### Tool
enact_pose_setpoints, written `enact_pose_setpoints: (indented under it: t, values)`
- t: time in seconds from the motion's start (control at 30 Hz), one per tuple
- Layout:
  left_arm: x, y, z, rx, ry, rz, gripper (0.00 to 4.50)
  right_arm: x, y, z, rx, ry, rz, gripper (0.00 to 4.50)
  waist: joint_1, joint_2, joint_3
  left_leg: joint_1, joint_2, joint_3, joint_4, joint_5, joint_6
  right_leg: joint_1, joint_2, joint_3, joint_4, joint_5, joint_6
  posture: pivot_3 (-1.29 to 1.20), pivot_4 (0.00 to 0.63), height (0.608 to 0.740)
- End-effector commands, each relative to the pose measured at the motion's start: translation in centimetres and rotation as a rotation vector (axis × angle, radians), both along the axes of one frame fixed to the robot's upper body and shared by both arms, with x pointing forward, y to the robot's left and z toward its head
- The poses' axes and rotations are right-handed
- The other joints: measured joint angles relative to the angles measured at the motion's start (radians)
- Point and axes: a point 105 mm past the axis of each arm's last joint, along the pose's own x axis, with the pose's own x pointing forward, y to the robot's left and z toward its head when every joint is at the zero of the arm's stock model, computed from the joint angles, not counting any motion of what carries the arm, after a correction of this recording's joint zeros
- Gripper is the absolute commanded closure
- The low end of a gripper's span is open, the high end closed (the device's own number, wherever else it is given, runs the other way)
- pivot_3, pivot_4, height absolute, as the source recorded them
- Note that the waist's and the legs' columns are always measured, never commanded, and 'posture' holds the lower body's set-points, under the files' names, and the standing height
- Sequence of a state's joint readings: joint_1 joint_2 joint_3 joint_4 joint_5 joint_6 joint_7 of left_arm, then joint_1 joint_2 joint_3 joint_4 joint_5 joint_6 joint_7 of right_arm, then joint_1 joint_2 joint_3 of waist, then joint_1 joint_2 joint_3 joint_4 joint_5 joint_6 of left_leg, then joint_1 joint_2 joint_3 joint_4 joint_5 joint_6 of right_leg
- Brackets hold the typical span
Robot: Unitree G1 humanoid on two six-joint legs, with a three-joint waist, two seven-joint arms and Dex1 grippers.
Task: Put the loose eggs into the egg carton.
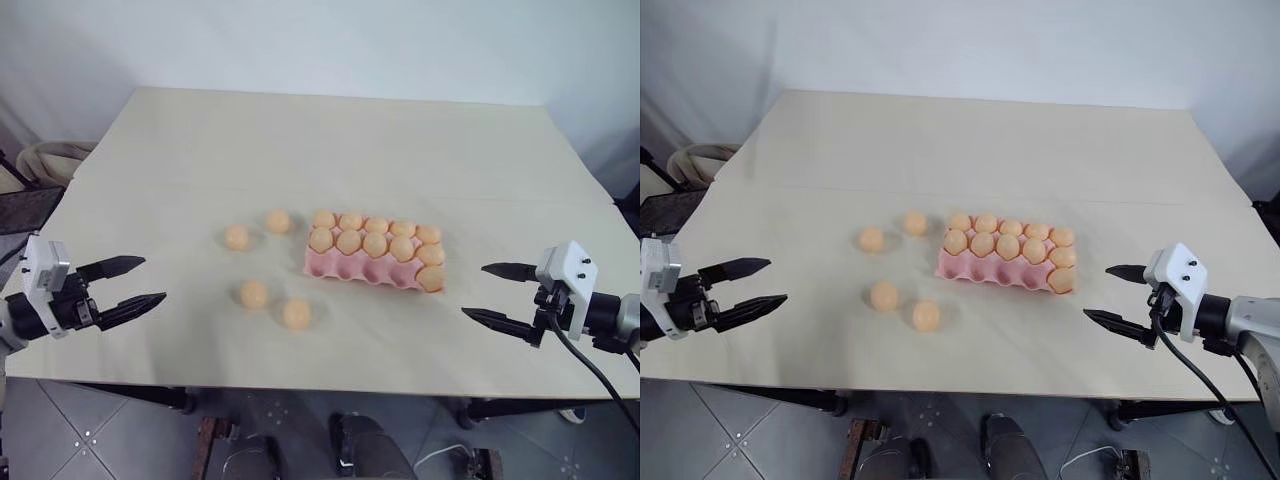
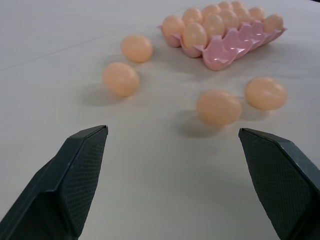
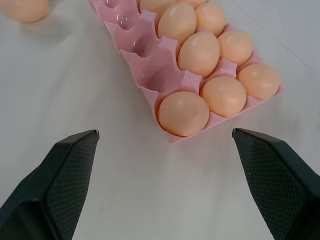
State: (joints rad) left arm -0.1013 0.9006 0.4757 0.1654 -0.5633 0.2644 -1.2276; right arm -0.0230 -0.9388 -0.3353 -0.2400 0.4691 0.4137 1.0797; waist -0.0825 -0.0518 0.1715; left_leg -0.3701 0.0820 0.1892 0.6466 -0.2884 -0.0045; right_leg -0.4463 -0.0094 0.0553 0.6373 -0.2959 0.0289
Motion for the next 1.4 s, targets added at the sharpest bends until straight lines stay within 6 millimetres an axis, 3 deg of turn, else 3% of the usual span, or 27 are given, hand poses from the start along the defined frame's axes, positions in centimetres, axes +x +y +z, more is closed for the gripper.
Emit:
enact_pose_setpoints:
  t: [0.03,0.3,0.7,1.03,1.23,1.4]
  values:
    - [0.1,0.1,1.3,0.011,-0.071,0.015,0.04,-0.1,0.1,0.7,-0.017,-0.033,0.011,0.0,0.0,0.0,0.0,0.0,0.0,0.0,0.0,0.0,0.0,0.0,0.0,0.0,0.0,0.0,0.0,0.0,0.15,0.74]
    - [0.4,0.0,2.0,-0.006,-0.078,0.067,0.04,-0.1,0.2,0.5,-0.012,-0.029,0.01,0.0,-0.002,0.0,0.0,0.0,0.0,0.0,0.0,0.0,0.0,0.0,0.0,0.0,0.0,0.0,0.001,0.0,0.15,0.74]
    - [-1.3,-0.8,1.9,0.037,-0.106,0.108,0.04,0.6,0.3,0.5,-0.01,-0.029,0.024,0.0,-0.003,0.001,0.001,0.0,0.0,0.0,0.0,0.0,0.0,0.0,0.0,0.0,0.0,0.0,0.0,0.0,0.15,0.74]
    - [-4.2,-6.4,0.2,-0.056,-0.083,0.144,0.04,0.6,0.3,0.8,0.008,-0.019,0.057,0.0,-0.001,0.001,0.001,0.001,0.0,0.0,0.0,0.0,0.0,0.002,0.0,0.001,-0.001,0.0,0.0,0.0,0.15,0.74]
    - [-5.5,-11.8,-1.1,-0.111,-0.051,0.065,0.04,1.4,0.1,0.9,0.002,-0.009,0.072,0.0,-0.003,0.002,0.001,0.001,-0.002,-0.001,0.002,0.001,-0.001,0.003,0.0,0.002,-0.001,0.001,0.001,0.0,0.15,0.74]
    - [-3.7,-14.6,-2.0,-0.143,-0.07,0.155,0.04,1.4,0.2,1.0,0.009,0.0,0.095,0.0,-0.002,0.002,0.001,0.003,-0.003,-0.004,0.003,0.002,0.001,0.008,0.0,0.002,-0.005,0.002,0.003,0.0,0.15,0.74]
